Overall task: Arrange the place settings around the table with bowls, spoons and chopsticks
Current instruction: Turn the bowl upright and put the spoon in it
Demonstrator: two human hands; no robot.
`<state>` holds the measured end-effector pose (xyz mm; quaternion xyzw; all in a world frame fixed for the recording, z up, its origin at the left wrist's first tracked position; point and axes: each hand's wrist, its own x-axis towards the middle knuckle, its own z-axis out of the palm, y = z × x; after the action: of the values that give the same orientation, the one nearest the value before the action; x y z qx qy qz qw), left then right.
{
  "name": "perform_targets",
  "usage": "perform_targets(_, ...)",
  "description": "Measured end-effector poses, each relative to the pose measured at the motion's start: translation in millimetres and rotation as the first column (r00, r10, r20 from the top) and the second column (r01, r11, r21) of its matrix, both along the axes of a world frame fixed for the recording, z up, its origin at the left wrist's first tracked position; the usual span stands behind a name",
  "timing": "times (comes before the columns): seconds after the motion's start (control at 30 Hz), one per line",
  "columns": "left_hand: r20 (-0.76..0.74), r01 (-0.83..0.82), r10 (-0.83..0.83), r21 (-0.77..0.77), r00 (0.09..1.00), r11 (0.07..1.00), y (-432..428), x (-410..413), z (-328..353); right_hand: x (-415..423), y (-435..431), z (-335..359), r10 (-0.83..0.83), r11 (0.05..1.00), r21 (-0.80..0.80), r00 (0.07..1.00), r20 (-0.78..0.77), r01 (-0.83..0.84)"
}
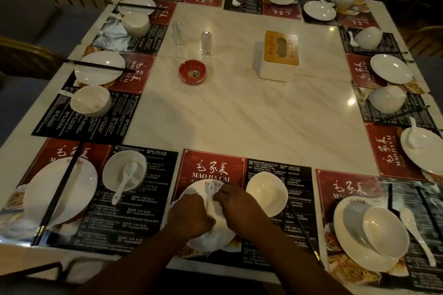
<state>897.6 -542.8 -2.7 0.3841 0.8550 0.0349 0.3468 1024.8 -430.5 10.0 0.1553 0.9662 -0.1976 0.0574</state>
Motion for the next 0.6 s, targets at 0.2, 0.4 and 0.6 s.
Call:
perform_targets(0.2, 0.017, 0.037, -0.037, -0.008, 0.999, 0.999, -11, -12, 2, -11, -14, -16, 0.035, 0.998, 0.061, 0.999, -0.008, -0.034)
perform_targets(0.4, 0.021, 0.097, -0.099, 0.075, 0.995, 0.992, -19, -20, -4, -10, -24, -27, 0.049, 0.991, 0.124, 0.999, -0.018, -0.047)
perform_targets(0.6, 0.1, 0.038, -0.058, 0.198, 0.993, 0.979, -22, -36, 5, -4, -19, -22, 0.07, 0.976, 0.213, 0.995, -0.074, -0.053)
